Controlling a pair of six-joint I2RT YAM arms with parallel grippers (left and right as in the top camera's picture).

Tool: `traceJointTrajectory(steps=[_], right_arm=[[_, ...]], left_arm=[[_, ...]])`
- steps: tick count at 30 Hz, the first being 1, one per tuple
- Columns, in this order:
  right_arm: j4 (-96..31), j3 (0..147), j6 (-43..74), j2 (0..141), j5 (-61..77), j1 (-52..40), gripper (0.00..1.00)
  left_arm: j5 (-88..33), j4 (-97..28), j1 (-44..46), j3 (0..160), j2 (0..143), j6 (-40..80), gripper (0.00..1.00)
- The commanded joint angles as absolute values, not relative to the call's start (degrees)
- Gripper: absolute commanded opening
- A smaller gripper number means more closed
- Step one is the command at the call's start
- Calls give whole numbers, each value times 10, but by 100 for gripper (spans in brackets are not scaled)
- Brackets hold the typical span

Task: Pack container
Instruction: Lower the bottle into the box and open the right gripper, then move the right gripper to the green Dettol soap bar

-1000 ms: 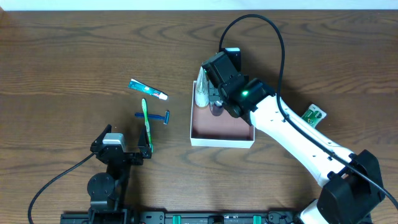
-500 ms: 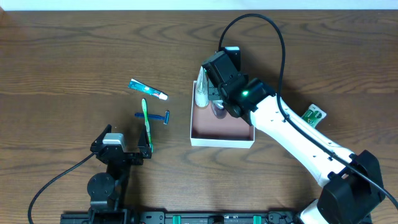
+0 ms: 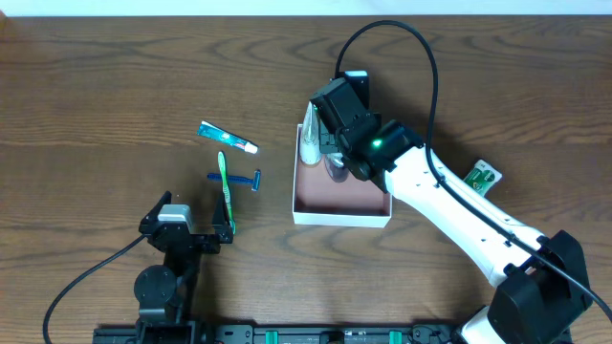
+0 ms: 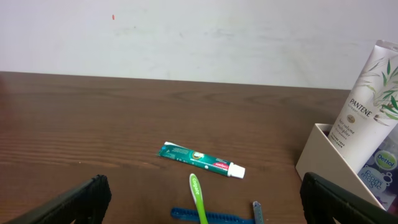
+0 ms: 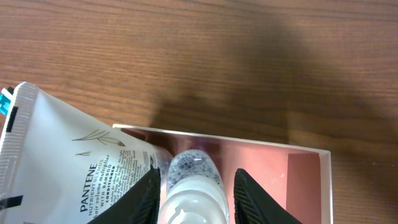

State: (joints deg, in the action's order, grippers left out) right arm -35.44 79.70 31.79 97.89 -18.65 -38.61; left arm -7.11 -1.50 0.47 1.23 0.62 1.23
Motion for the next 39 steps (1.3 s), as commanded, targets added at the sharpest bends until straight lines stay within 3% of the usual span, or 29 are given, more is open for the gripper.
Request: traceJointTrajectory(steps=[1,12,24,28,39], right_arm=[[-356,801,309,974,-195,-389,36],[-427,848,298,886,-192,-341,40],[-669,840,328,803,-114,-153,39],[-685,797,339,808,-109,-97,41],[-578,641,335,809,-67,17,64]], left_arm=[[-79,-34,3,2,3,4,98],[-79,-34,3,2,3,4,98],[-79,-34,3,2,3,4,98],[-79,-34,3,2,3,4,98],[-79,-34,3,2,3,4,98]])
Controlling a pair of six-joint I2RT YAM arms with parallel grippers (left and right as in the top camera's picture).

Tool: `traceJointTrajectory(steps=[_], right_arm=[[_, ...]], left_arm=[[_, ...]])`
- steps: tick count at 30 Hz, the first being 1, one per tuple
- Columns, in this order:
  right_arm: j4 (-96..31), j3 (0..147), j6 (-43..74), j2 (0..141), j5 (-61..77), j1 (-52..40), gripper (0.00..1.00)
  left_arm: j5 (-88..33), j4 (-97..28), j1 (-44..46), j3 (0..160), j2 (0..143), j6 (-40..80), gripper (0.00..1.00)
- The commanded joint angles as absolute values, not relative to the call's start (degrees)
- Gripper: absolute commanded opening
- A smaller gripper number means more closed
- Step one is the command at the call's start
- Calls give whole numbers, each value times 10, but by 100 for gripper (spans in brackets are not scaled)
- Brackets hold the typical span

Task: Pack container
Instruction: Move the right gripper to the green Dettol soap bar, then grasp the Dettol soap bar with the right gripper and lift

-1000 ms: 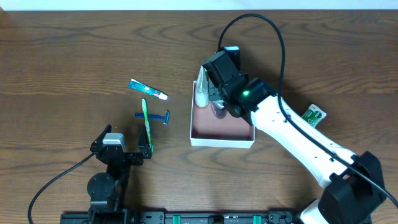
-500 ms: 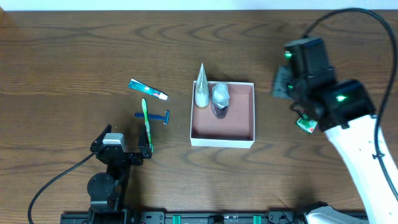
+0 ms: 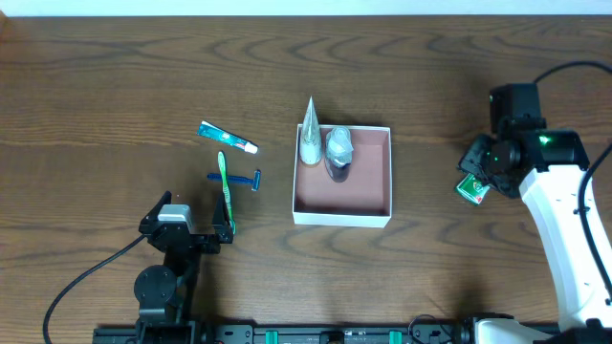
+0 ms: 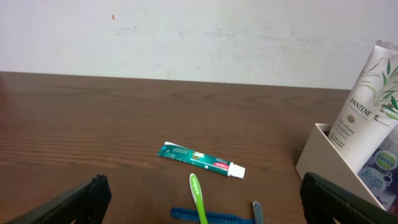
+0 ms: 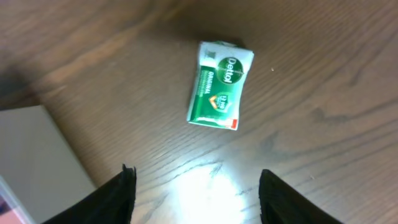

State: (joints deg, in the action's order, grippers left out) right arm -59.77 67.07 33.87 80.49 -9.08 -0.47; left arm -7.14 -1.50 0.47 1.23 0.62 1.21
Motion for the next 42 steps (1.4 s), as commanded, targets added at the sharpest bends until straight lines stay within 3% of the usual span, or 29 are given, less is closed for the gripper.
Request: traceJointTrajectory(steps=[1,16,36,42], right_arm=[[-561,625,333,810,-61,25,66],[-387,512,359,887,-55,77,79],[-296,509,355,959,-41,95,78],[-283,509,355,982,-41,96,73]], left_arm=[[-79,-34,3,2,3,4,98],[-79,-34,3,2,3,4,98],[-79,-34,3,2,3,4,98],[-79,-34,3,2,3,4,98]])
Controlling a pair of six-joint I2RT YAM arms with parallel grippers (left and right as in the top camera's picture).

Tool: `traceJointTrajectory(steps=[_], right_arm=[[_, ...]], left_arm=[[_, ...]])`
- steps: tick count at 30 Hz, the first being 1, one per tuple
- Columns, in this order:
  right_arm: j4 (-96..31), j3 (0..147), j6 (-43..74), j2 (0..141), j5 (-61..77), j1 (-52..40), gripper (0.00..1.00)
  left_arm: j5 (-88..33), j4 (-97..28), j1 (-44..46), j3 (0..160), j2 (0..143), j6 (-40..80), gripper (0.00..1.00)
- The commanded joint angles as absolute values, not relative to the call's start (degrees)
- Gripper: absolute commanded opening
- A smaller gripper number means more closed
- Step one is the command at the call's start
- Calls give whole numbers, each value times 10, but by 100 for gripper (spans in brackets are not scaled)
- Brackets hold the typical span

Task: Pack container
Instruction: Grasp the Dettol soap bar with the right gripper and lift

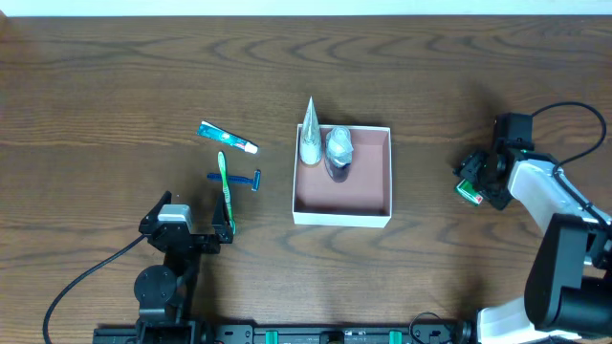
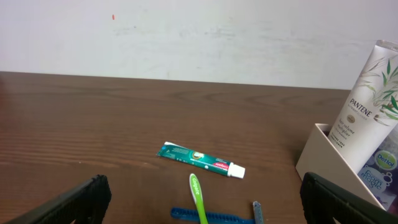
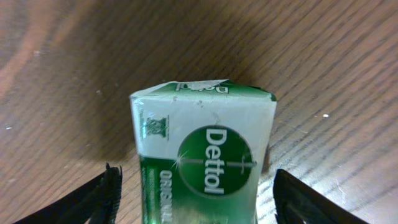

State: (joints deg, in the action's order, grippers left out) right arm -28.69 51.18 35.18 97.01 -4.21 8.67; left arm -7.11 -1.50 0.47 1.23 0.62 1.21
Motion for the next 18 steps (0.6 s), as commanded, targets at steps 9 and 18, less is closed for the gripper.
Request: traceJointTrajectory(steps=[9,18], right_arm=[[-282,509,351,987,-40,96,39],[-283,512,335,987,-21,96,24]], left_arm=[[-79,-34,3,2,3,4,98],[-79,-34,3,2,3,4,98]])
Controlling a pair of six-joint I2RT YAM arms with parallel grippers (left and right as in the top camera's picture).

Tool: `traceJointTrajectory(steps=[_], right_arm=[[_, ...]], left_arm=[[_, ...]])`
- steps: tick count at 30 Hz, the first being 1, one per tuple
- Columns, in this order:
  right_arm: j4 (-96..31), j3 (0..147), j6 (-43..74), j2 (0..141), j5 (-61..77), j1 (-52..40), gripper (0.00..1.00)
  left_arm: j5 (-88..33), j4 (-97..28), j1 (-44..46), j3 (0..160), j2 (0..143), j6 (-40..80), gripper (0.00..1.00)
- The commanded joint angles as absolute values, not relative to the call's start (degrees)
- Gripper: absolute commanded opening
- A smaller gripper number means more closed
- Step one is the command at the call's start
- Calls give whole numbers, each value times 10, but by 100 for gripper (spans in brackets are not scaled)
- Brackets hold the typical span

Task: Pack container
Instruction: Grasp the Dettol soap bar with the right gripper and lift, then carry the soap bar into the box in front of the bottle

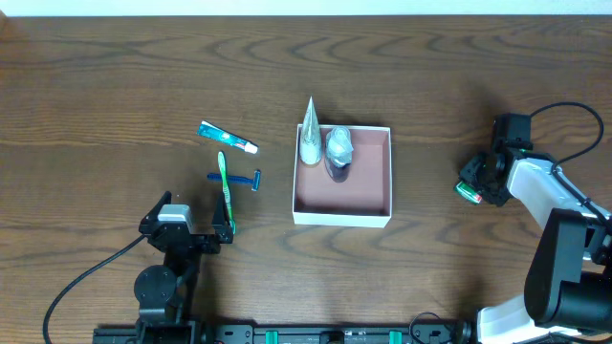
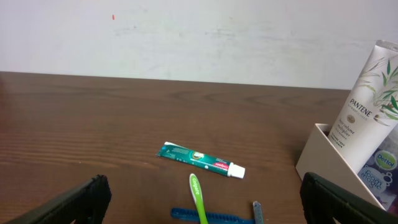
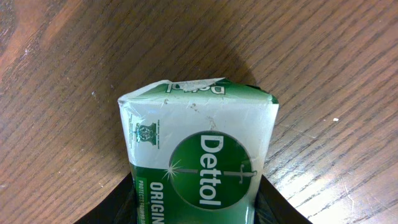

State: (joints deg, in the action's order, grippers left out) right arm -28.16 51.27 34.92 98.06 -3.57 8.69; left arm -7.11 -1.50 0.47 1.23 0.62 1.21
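The white box with a pink floor [image 1: 342, 174] stands mid-table, holding a white Pantene tube [image 1: 309, 136] and a grey-capped bottle [image 1: 337, 148] at its far end. A green Dettol soap pack [image 3: 199, 162] lies on the wood at the right, and my right gripper [image 1: 474, 184] is shut on its two sides. To the box's left lie a green toothpaste tube [image 1: 228, 138], a green toothbrush [image 1: 226, 191] and a blue razor [image 1: 235, 179]. My left gripper [image 2: 199, 202] stands open, low at the front left, nothing between its fingers.
The right arm's black cable [image 1: 574, 124] loops over the table's right edge. The left arm's cable [image 1: 86, 277] trails toward the front left. Bare wood lies between the box and the soap.
My right gripper's fingers stood apart on either side of the soap pack; now they are pressed against it. The pack looks slightly closer in the wrist view. The left arm is unmoved.
My right gripper was at the box's far end with the grey-capped bottle between its fingers. Then the bottle stood in the box and the gripper hung open over the soap at the right. It came down around the pack and is now shut on it.
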Motion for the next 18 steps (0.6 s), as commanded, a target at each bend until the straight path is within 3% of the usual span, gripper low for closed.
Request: traceJointTrajectory(steps=[1,7,18], right_arm=[[-286,516,330,986,-14,96,23],[-357,577,304,964,-6,96,19],[-516,723,215,860,72,69,21]], left_arm=[[-79,-34,3,2,3,4,98],[-79,-34,3,2,3,4,98],[-79,-34,3,2,3,4,98]])
